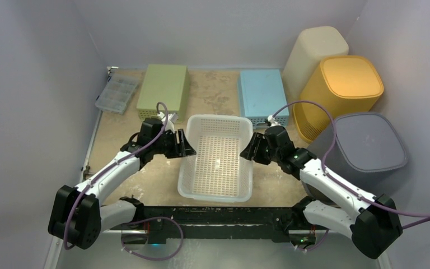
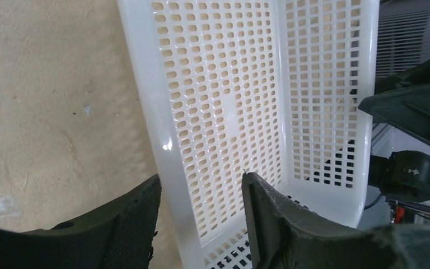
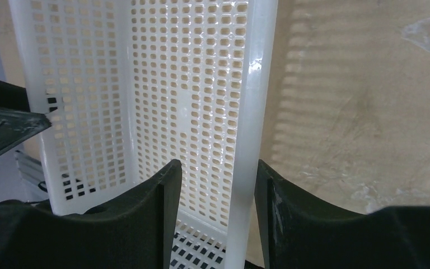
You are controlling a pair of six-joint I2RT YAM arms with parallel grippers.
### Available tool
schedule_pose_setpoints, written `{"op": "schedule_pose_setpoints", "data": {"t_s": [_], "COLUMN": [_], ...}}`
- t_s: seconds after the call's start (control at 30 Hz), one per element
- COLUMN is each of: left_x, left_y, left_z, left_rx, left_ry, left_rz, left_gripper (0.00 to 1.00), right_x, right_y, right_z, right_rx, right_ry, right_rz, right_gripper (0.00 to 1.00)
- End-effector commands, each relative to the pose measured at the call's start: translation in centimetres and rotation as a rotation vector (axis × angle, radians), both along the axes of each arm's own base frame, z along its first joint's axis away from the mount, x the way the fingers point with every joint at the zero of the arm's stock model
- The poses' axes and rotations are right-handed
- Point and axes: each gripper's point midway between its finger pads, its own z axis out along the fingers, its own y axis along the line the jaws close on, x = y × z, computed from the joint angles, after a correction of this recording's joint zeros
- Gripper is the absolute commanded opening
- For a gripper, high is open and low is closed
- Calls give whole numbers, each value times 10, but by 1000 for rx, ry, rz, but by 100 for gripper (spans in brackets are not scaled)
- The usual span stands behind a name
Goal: Turn the large container upside down
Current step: Turn the container upside down at the center of the board.
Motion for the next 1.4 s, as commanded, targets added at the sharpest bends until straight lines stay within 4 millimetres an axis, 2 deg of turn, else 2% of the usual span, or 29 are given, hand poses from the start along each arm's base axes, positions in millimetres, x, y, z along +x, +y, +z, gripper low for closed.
{"op": "schedule_pose_setpoints", "data": {"t_s": [0.0,0.2,0.27,0.5,0.73,0.77,0.87,1.13,1.37], "left_x": [-5,-11,-14,-23,-21,-20,-17,-15,-17], "left_y": [14,39,44,46,46,45,42,40,38], "left_z": [-6,-18,-21,-29,-38,-37,-34,-32,-30], "left_rx": [77,162,159,102,104,98,82,65,46], "left_ry": [-12,25,35,39,49,47,32,24,16], "left_rz": [33,175,214,274,282,281,280,275,275], "left_gripper": [50,26,23,22,20,19,18,16,15], "right_x": [2,3,-3,-9,-14,-14,-15,-12,-10], "right_y": [34,52,59,69,74,74,77,86,89], "right_z": [22,33,40,62,77,77,77,78,70], "right_rx": [143,230,286,401,449,451,457,507,505], "right_ry": [-68,-66,-60,-82,-98,-98,-89,-79,-47], "right_rz": [149,199,225,255,287,289,307,316,316], "right_gripper": [52,53,53,52,48,47,33,33,21]}}
